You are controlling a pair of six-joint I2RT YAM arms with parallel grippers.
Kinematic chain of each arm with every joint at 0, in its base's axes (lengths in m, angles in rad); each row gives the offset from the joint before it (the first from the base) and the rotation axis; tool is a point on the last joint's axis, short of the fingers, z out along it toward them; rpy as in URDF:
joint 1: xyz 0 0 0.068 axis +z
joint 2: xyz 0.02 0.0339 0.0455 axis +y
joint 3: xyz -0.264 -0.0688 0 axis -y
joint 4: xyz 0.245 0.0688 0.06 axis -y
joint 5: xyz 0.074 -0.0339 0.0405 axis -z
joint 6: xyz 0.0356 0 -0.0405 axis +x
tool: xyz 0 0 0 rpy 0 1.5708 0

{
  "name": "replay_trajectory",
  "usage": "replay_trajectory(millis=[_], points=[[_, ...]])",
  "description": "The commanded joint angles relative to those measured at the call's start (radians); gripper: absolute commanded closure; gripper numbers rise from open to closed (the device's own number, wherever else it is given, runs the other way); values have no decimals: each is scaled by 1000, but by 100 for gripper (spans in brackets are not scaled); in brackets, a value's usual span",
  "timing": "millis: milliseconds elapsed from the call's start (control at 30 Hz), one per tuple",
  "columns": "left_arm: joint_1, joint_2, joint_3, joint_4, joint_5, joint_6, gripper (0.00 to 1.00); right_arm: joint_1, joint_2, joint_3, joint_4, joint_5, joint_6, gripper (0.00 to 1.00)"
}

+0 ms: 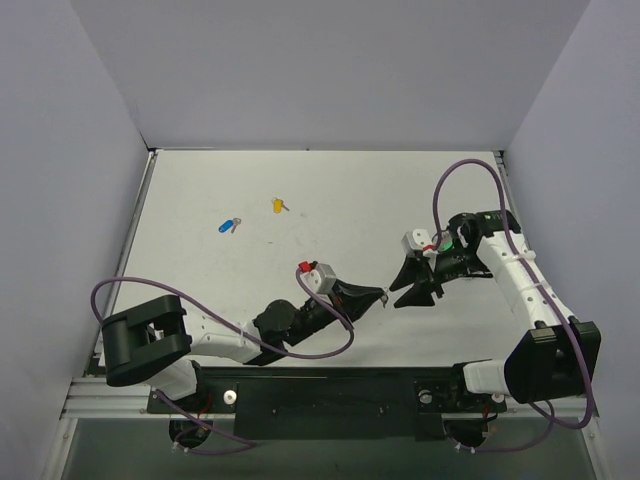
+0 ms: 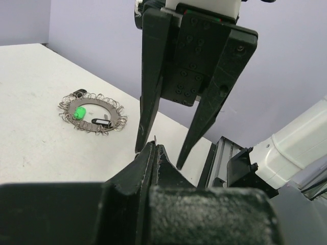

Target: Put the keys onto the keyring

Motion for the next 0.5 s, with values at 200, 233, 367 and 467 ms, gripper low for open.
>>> replay_trajectory(millis=[200,233,367,467], points=[[3,5,-15,121,40,-14,100,-7,32,66,-277,-106,-153,74],[3,5,-15,121,43,-14,100,7,35,69,-277,-105,-150,76],[3,6,-12,121,46,-11,100,48,38,72,-277,-89,-150,85],[3,3,-15,119,46,-12,100,56,39,74,-277,-88,-148,90]])
